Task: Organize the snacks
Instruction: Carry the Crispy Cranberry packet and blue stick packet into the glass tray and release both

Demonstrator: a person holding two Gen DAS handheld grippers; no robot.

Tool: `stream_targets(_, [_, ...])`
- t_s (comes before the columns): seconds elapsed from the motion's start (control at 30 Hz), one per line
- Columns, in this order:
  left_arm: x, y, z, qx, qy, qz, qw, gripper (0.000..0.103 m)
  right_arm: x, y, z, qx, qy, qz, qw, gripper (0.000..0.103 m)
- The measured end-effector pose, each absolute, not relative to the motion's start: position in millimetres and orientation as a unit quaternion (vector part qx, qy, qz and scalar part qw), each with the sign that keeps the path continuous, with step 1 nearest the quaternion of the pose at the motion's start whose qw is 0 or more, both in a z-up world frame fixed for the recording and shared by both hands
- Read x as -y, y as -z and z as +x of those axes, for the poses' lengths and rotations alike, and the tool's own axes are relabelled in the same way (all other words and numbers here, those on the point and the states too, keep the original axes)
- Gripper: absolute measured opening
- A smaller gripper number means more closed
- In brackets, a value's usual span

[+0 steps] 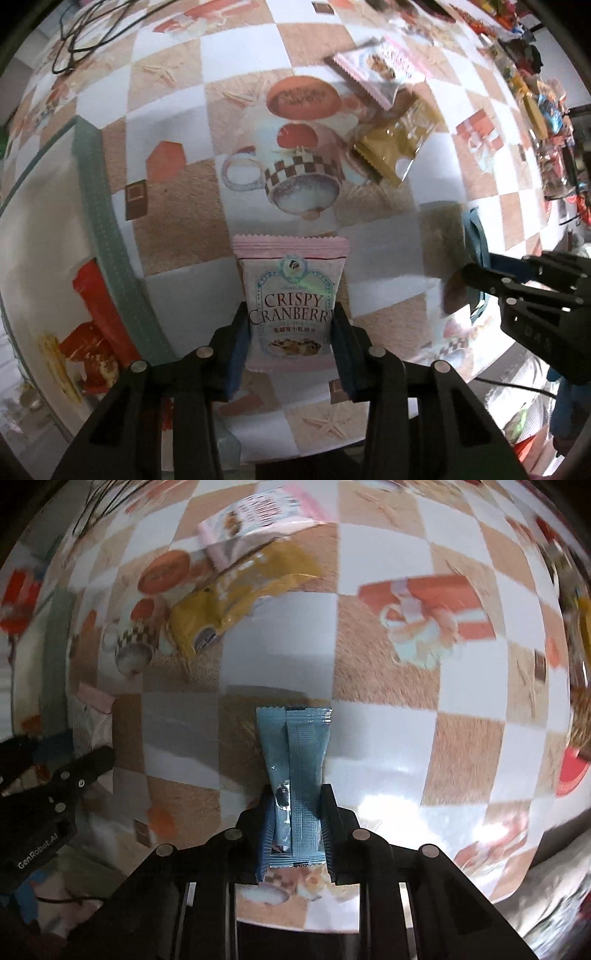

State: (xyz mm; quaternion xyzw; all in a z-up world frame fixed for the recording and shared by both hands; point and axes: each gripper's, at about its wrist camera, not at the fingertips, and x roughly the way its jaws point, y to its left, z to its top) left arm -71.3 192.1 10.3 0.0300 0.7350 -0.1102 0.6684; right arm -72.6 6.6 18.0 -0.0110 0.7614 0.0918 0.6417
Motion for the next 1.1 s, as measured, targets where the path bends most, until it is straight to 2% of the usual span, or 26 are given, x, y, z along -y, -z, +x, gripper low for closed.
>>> stream_targets(0.27, [-204.4,-40.1,-75.3,-0.715,0.115,0.028,0.69,0.044,-6.1,-45.4,-61.5,-0.753,-0.093,0.019,0.651,0.024])
stream_targets(0.77, [-273.4,-96.3,-83.3,-0.685,0.091,-0.012,0.723,0.044,-85.6,-93.5,-28.5,-0.731,-0.139,-0.021,0.668,0.024])
stream_targets(1.1, [-302.2,-96.1,-90.4,-0.669,0.061,-0.042,0.739,0.044,-141.9,-80.3,-58.4,-0.714,-0.174,-0.052,0.676,0.024])
